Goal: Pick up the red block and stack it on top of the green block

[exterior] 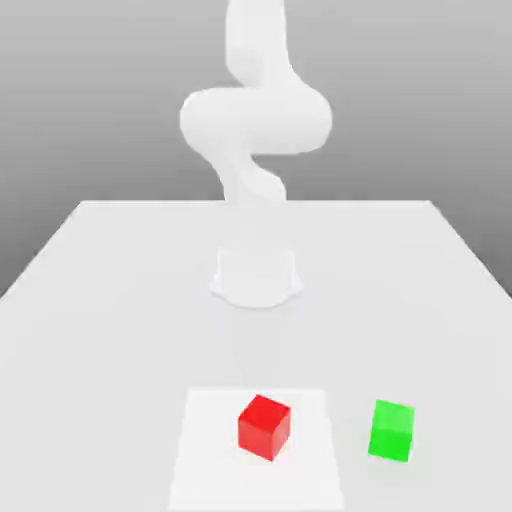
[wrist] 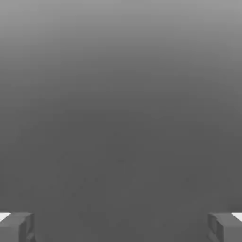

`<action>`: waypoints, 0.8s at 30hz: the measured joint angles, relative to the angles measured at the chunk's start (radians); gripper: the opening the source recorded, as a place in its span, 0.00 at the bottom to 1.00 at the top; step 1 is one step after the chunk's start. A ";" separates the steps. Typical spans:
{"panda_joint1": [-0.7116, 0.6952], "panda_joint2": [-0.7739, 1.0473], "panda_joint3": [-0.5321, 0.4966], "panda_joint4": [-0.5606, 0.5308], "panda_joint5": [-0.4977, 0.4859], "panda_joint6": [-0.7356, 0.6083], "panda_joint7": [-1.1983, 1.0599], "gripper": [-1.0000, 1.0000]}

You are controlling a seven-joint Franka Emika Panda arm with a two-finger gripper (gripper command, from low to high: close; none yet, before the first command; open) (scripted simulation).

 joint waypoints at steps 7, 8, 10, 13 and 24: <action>-0.029 0.262 0.038 -0.132 0.037 0.145 0.140 0.50; -0.032 0.299 0.044 -0.150 0.039 0.166 0.161 0.50; -0.039 0.371 0.056 -0.186 0.041 0.206 0.205 0.50; -0.048 0.480 0.072 -0.241 0.037 0.267 0.277 0.50; -0.041 0.879 0.059 -0.361 -0.060 0.526 0.520 0.50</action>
